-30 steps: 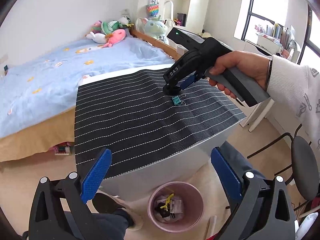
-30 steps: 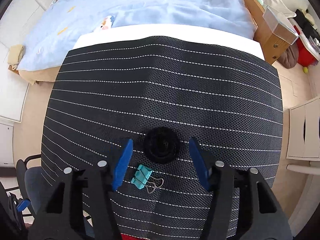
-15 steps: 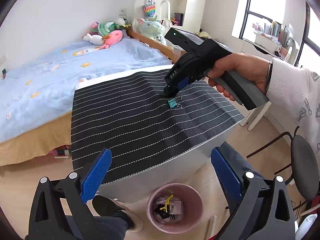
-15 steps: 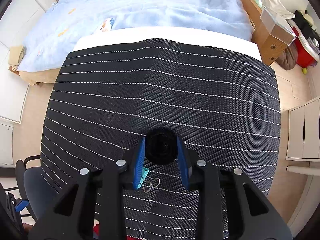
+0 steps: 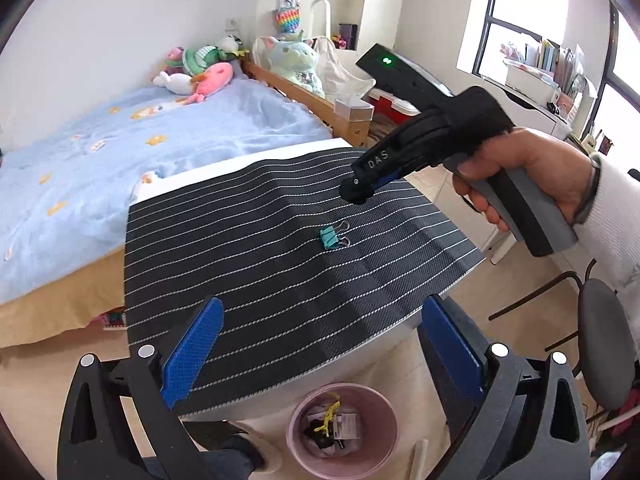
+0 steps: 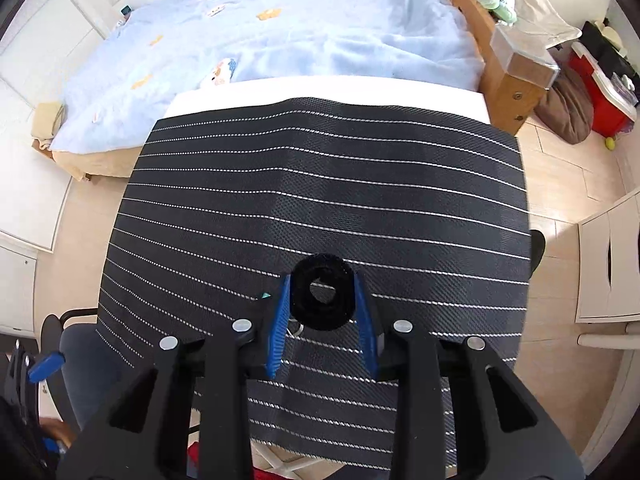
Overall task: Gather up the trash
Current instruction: 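Grasp the teal binder clip with the left gripper while the right holds the hair tie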
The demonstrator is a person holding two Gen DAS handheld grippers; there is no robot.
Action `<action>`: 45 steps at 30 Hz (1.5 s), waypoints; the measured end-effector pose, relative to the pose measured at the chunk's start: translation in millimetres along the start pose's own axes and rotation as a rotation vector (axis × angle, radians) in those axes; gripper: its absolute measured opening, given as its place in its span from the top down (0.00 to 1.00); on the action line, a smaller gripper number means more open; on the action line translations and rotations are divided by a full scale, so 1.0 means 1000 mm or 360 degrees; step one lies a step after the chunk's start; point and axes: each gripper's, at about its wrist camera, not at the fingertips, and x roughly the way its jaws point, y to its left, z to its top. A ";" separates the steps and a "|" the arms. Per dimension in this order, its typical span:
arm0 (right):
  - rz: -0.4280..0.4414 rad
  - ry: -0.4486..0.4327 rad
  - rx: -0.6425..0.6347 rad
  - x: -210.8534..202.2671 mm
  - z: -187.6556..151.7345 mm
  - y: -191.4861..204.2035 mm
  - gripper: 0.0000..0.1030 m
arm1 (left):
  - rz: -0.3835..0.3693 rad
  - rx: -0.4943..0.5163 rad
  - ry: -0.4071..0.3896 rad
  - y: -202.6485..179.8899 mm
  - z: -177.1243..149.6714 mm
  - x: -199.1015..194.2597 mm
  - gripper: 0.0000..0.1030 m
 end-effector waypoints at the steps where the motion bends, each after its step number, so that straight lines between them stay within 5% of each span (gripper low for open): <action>1: 0.0000 -0.0010 0.0005 -0.005 -0.001 -0.004 0.70 | -0.0004 -0.0003 0.0015 0.000 0.006 0.004 0.07; 17: -0.0041 -0.0059 0.0100 -0.041 -0.022 -0.055 0.70 | 0.0046 -0.0040 0.0317 -0.003 0.070 0.081 0.07; 27: -0.0049 -0.0072 0.0120 -0.049 -0.025 -0.065 0.70 | 0.0133 -0.0095 0.0521 -0.007 0.081 0.136 0.08; 29: -0.0049 -0.0069 0.0125 -0.048 -0.026 -0.066 0.70 | 0.0143 -0.0093 0.0553 -0.009 0.081 0.143 0.22; 40: -0.0030 -0.0060 0.0136 -0.044 -0.029 -0.070 0.70 | 0.0140 -0.0107 0.0621 -0.010 0.080 0.162 0.56; 45: -0.0021 -0.0058 0.0136 -0.043 -0.030 -0.070 0.70 | 0.0132 -0.0093 0.0613 -0.011 0.081 0.163 0.62</action>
